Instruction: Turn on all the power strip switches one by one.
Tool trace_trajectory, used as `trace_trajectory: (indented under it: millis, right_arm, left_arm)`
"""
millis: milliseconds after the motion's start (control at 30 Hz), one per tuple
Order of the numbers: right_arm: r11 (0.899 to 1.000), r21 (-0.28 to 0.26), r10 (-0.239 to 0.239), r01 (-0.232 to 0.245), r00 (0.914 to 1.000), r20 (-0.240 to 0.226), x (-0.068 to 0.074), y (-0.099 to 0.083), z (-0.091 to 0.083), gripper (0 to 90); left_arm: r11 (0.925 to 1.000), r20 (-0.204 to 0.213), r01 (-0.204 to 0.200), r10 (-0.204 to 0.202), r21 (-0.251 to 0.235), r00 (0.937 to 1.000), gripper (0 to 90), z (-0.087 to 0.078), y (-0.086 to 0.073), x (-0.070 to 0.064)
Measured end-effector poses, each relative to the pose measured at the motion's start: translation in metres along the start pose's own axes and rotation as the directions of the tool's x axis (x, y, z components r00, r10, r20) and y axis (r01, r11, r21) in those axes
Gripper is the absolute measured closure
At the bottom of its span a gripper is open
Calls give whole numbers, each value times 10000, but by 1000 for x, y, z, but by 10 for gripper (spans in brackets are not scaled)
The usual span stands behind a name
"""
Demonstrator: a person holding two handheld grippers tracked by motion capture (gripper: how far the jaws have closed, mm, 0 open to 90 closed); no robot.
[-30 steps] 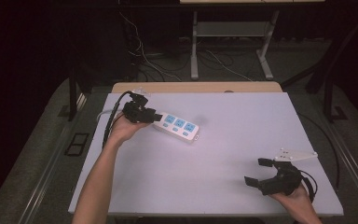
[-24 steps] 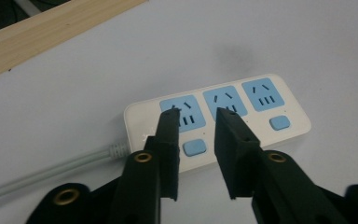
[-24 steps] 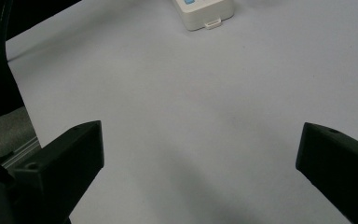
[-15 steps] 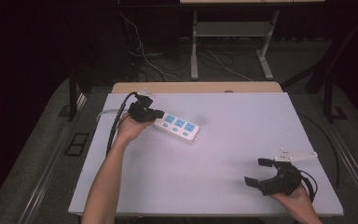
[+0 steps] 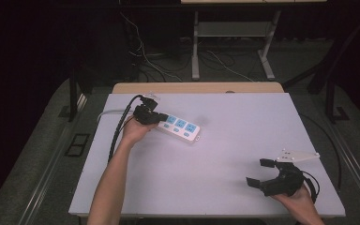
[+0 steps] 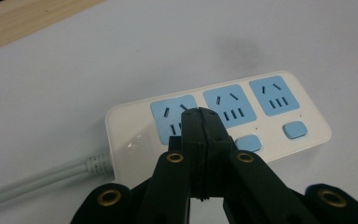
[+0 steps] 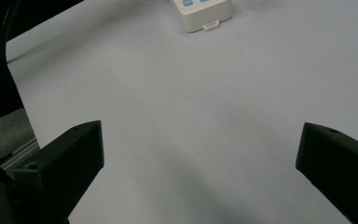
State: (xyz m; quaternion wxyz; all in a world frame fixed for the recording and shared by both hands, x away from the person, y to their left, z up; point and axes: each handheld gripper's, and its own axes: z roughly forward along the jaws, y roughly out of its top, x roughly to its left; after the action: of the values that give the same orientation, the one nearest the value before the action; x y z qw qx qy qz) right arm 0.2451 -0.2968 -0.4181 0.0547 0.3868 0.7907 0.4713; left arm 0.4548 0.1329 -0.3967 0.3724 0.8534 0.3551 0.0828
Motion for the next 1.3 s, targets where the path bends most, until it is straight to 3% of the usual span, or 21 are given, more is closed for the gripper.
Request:
trace_trajectory:
  millis: [533, 867, 1300]
  right_arm:
    - [10000, 45, -38, 38, 10000, -28, 0, 0, 0, 7]
    - [10000, 47, -48, 48, 10000, -14, 0, 0, 0, 7]
    - [10000, -2, -97, 97, 10000, 19, 0, 0, -2, 6]
  left_arm:
    - [9978, -63, -150, 154, 653, 9999, 890, 13, -7, -1]
    - [9985, -48, -84, 86, 541, 10000, 890, 14, -8, -1]
    - [9967, -126, -185, 195, 787, 9997, 897, 16, -7, -2]
